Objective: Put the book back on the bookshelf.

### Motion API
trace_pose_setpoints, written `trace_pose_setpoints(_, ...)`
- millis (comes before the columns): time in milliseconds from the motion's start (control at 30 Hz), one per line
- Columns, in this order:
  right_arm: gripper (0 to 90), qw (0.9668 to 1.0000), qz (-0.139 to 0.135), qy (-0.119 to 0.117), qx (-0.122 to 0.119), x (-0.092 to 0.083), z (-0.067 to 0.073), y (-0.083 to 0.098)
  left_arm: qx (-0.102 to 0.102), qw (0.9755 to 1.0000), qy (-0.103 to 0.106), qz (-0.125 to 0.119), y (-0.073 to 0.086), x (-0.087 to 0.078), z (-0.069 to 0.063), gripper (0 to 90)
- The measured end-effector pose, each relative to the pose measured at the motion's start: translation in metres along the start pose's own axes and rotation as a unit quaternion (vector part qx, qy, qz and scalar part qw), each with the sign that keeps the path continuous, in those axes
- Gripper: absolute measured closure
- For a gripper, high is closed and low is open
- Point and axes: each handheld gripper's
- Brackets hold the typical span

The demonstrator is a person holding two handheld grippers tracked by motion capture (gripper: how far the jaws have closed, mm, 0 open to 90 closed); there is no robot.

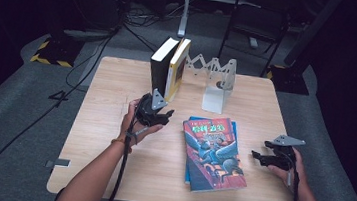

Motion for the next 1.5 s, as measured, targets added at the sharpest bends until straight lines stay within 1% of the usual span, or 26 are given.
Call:
trace_pose_setpoints(33, 25.7, 1.0000, 0.000, 0.000, 0.000, 0.000, 0.000, 0.000, 0.000, 1.0000, 0.000, 0.000, 0.000, 0.000, 0.000, 38.6)
trace_pose_setpoints(133, 25.8, 1.0000, 0.001, -0.001, 0.000, 0.000, 0.000, 0.000, 0.004, 0.9997, 0.019, 0.018, 0.011, 0.004, -0.008, 37.4)
trace_pose_setpoints(167, 25.8, 1.0000, 0.001, -0.001, 0.000, 0.000, 0.000, 0.000, 0.004, 0.9997, 0.019, 0.018, 0.011, 0.004, -0.008, 37.1)
trace_pose_setpoints(267, 26.4, 0.9999, 0.004, -0.007, -0.007, -0.001, 0.002, -0.001, 0.016, 0.9989, 0.032, 0.031, 0.020, 0.006, -0.017, 36.2)
trace_pose_setpoints(300, 28.7, 0.9998, -0.004, -0.013, -0.011, -0.004, 0.004, -0.003, 0.023, 0.9980, 0.041, 0.041, 0.025, 0.007, -0.021, 35.4)
trace_pose_setpoints(333, 28.7, 0.9998, -0.004, -0.013, -0.011, -0.004, 0.004, -0.003, 0.023, 0.9980, 0.041, 0.041, 0.025, 0.007, -0.021, 35.4)
trace_pose_setpoints(400, 30.2, 0.9995, -0.018, -0.019, -0.018, -0.010, 0.007, -0.006, 0.029, 0.9967, 0.053, 0.054, 0.030, 0.008, -0.027, 34.9)
trace_pose_setpoints(467, 30.9, 0.9990, -0.027, -0.029, -0.021, -0.016, 0.011, -0.011, 0.029, 0.9956, 0.064, 0.062, 0.036, 0.009, -0.032, 34.5)
trace_pose_setpoints(500, 31.9, 0.9985, -0.032, -0.036, -0.028, -0.022, 0.015, -0.015, 0.030, 0.9951, 0.068, 0.065, 0.038, 0.010, -0.034, 34.2)
trace_pose_setpoints(567, 32.1, 0.9980, -0.036, -0.040, -0.031, -0.025, 0.018, -0.017, 0.037, 0.9930, 0.081, 0.078, 0.044, 0.012, -0.041, 34.1)
trace_pose_setpoints(633, 33.4, 0.9959, -0.048, -0.064, -0.043, -0.035, 0.028, -0.024, 0.042, 0.9911, 0.093, 0.085, 0.049, 0.013, -0.045, 33.8)
trace_pose_setpoints(667, 33.4, 0.9959, -0.048, -0.064, -0.043, -0.035, 0.028, -0.024, 0.041, 0.9904, 0.099, 0.087, 0.051, 0.013, -0.047, 33.8)
trace_pose_setpoints(733, 34.1, 0.9940, -0.054, -0.081, -0.051, -0.040, 0.035, -0.028, 0.040, 0.9888, 0.111, 0.091, 0.054, 0.012, -0.050, 34.1)
trace_pose_setpoints(767, 34.1, 0.9935, -0.054, -0.084, -0.054, -0.042, 0.037, -0.029, 0.038, 0.9877, 0.121, 0.092, 0.056, 0.010, -0.051, 35.8)
trace_pose_setpoints(833, 34.0, 0.9910, -0.057, -0.103, -0.063, -0.045, 0.047, -0.034, 0.040, 0.9850, 0.134, 0.101, 0.060, 0.008, -0.056, 35.8)
trace_pose_setpoints(933, 33.3, 0.9886, -0.052, -0.114, -0.084, -0.047, 0.060, -0.038, 0.035, 0.9830, 0.150, 0.101, 0.065, 0.004, -0.060, 35.2)
trace_pose_setpoints(1000, 32.4, 0.9869, -0.051, -0.122, -0.092, -0.048, 0.066, -0.040, 0.034, 0.9823, 0.155, 0.100, 0.068, 0.001, -0.061, 34.8)
trace_pose_setpoints(1067, 31.3, 0.9851, -0.045, -0.129, -0.104, -0.049, 0.071, -0.040, 0.023, 0.9813, 0.166, 0.095, 0.071, 0.000, -0.060, 34.4)
trace_pose_setpoints(1100, 31.4, 0.9846, -0.043, -0.131, -0.107, -0.049, 0.072, -0.040, 0.015, 0.9815, 0.167, 0.093, 0.073, 0.000, -0.059, 34.0)
trace_pose_setpoints(1133, 31.3, 0.9839, -0.037, -0.135, -0.111, -0.051, 0.073, -0.040, 0.014, 0.9818, 0.166, 0.091, 0.074, -0.001, -0.059, 33.1)
trace_pose_setpoints(1233, 32.8, 0.9818, -0.037, -0.146, -0.115, -0.057, 0.077, -0.040, 0.013, 0.9821, 0.170, 0.080, 0.077, -0.001, -0.058, 31.9)
trace_pose_setpoints(1300, 35.0, 0.9789, -0.037, -0.159, -0.122, -0.062, 0.081, -0.042, 0.016, 0.9814, 0.176, 0.076, 0.078, 0.000, -0.057, 30.3)
trace_pose_setpoints(1333, 37.1, 0.9767, -0.034, -0.169, -0.128, -0.064, 0.084, -0.043, 0.018, 0.9811, 0.177, 0.076, 0.078, 0.000, -0.057, 29.1)
trace_pose_setpoints(1367, 38.5, 0.9752, -0.031, -0.173, -0.134, -0.065, 0.087, -0.043, 0.020, 0.9809, 0.178, 0.076, 0.078, 0.000, -0.058, 28.3)
trace_pose_setpoints(1467, 41.2, 0.9695, -0.008, -0.187, -0.159, -0.065, 0.096, -0.045, 0.022, 0.9803, 0.181, 0.076, 0.078, 0.000, -0.058, 26.0)
trace_pose_setpoints(1500, 42.2, 0.9668, 0.002, -0.192, -0.169, -0.065, 0.099, -0.046, 0.022, 0.9802, 0.181, 0.076, 0.078, 0.000, -0.058, 26.0)
Point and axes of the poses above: each handheld gripper's, and its own axes: x roughly forward along the jaws, y roughly out of its underside, z roughly to its left
